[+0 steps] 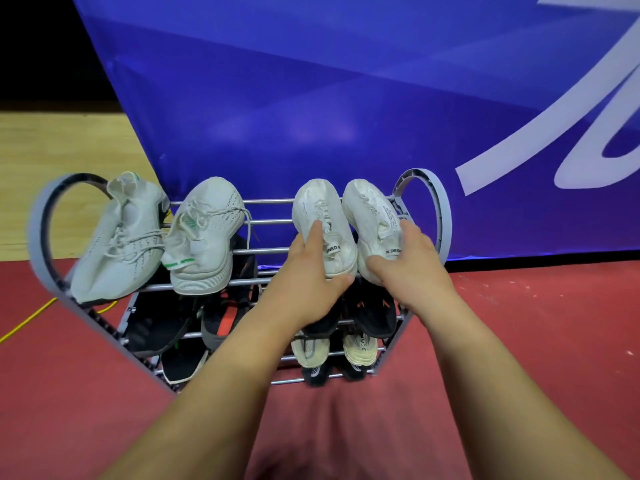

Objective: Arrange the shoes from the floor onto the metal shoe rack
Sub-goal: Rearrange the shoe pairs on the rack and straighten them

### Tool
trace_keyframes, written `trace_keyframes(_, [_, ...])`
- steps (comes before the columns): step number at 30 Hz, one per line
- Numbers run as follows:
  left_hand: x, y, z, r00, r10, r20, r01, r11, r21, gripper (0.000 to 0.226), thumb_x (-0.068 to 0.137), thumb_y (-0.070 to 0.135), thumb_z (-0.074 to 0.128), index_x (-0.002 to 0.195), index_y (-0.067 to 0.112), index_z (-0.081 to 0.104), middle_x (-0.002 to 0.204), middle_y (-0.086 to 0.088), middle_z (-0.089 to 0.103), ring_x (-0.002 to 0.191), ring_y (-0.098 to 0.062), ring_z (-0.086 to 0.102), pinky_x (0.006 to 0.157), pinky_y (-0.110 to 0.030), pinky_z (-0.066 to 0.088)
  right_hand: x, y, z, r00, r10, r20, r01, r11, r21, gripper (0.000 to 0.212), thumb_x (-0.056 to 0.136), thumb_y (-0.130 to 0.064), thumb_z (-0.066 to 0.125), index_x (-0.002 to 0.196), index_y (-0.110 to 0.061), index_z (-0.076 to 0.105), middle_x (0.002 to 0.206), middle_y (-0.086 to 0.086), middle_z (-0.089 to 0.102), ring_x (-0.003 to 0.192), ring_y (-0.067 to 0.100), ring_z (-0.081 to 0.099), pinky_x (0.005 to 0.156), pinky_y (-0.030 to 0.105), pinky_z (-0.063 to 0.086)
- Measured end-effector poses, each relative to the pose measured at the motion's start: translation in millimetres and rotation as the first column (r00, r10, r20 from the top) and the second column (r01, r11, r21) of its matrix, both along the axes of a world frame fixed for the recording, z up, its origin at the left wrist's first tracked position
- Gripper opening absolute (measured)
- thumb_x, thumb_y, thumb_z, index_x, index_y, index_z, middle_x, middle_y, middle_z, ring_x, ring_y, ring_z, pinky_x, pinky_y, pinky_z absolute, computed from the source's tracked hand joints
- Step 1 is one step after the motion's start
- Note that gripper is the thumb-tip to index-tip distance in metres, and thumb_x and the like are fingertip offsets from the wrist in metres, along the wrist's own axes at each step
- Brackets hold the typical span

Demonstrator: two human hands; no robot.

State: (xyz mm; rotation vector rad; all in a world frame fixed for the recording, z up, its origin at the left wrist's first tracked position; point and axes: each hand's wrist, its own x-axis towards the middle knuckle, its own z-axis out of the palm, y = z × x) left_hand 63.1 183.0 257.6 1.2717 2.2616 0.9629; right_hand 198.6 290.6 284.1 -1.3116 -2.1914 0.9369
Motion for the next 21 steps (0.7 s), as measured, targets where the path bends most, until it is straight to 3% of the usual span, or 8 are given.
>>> trace_keyframes(4, [-15.5,-20.9,26.2,0.994,0.029,-0.109,-0.027,0.999,0.019,0.085,0.089,0.043,0.068,0.159,0.027,0.021,0.16,0.002,0.03,0.141,-0.02,0.04,0.114,-0.032,0.033,-14.2,-14.0,24.3,0.981,-0.067,-0.18,0.085,0.992,0.09,0.051,0.086,-0.027,0.061,0.136,-0.027,0.055,0.138,-0.004,0.054,0.122,0.018,0.054,0.099,0.037,0.048])
trace_keyframes(6, [-28.0,-41.7,40.0,0.978,0.091,-0.186,-0.069,0.991,0.118,0.063,0.092,0.037,0.065,0.15,0.027,0.042,0.148,0.006,0.042,0.128,-0.019,0.05,0.109,-0.031,0.039,-26.8,-30.8,37.1,0.922,-0.097,-0.375,0.102,0.995,-0.005,0.035,0.089,-0.022,0.061,0.124,-0.028,0.061,0.122,-0.01,0.065,0.101,0.0,0.063,0.083,0.017,0.049])
trace_keyframes(7, [-35.6,-53.5,44.3,0.972,0.128,-0.195,-0.093,0.979,0.182,0.053,0.092,0.032,0.065,0.142,0.027,0.051,0.14,0.009,0.047,0.123,-0.016,0.052,0.107,-0.03,0.042,-34.7,-40.0,41.5,0.88,-0.116,-0.461,0.073,0.991,-0.109,0.026,0.09,-0.019,0.06,0.114,-0.027,0.064,0.107,-0.01,0.071,0.088,-0.003,0.067,0.077,0.016,0.051])
trace_keyframes(9, [-53.4,-77.1,46.4,0.958,0.22,-0.186,-0.164,0.948,0.274,0.038,0.092,0.024,0.063,0.13,0.026,0.062,0.132,0.01,0.053,0.114,-0.008,0.055,0.103,-0.029,0.045,-52.1,-58.5,43.5,0.827,-0.133,-0.546,-0.055,0.948,-0.313,0.013,0.091,-0.013,0.058,0.095,-0.023,0.067,0.083,-0.004,0.073,0.074,0.011,0.07,0.069,0.029,0.055])
trace_keyframes(12, [-80.3,-109.1,43.4,0.907,0.373,-0.194,-0.301,0.898,0.321,0.03,0.089,0.016,0.06,0.117,0.023,0.069,0.125,0.009,0.057,0.112,-0.006,0.055,0.097,-0.019,0.039,-75.9,-84.7,35.0,0.851,-0.031,-0.524,-0.246,0.859,-0.45,0.011,0.096,-0.013,0.058,0.088,-0.014,0.066,0.082,0.007,0.071,0.067,0.018,0.068,0.062,0.032,0.054])
trace_keyframes(15, [-100.2,-133.5,44.3,0.848,0.487,-0.208,-0.406,0.85,0.334,0.026,0.089,0.014,0.06,0.112,0.021,0.069,0.121,0.006,0.058,0.108,-0.005,0.052,0.087,-0.013,0.031,-96.1,-102.9,25.6,0.883,0.044,-0.467,-0.3,0.818,-0.49,0.008,0.096,-0.015,0.06,0.091,-0.011,0.065,0.084,0.011,0.071,0.065,0.019,0.068,0.062,0.033,0.055])
trace_keyframes(19, [-119.5,-159.7,38.5,0.809,0.541,-0.23,-0.47,0.831,0.298,0.03,0.087,0.018,0.06,0.116,0.021,0.067,0.126,0.002,0.056,0.12,-0.017,0.053,0.101,-0.029,0.041,-128.0,-117.4,10.6,0.933,0.138,-0.333,-0.243,0.923,-0.298,0.013,0.087,-0.028,0.068,0.095,-0.019,0.068,0.084,-0.003,0.071,0.075,0.018,0.068,0.071,0.04,0.057])
trace_keyframes(21, [-128.2,-167.1,33.2,0.795,0.564,-0.224,-0.521,0.823,0.225,0.038,0.086,0.025,0.062,0.124,0.021,0.064,0.133,-0.002,0.052,0.124,-0.024,0.051,0.106,-0.04,0.042,-139.5,-123.9,3.7,0.949,0.176,-0.263,-0.233,0.951,-0.204,0.029,0.085,-0.036,0.072,0.109,-0.023,0.064,0.101,-0.009,0.068,0.09,0.012,0.065,0.08,0.037,0.054])
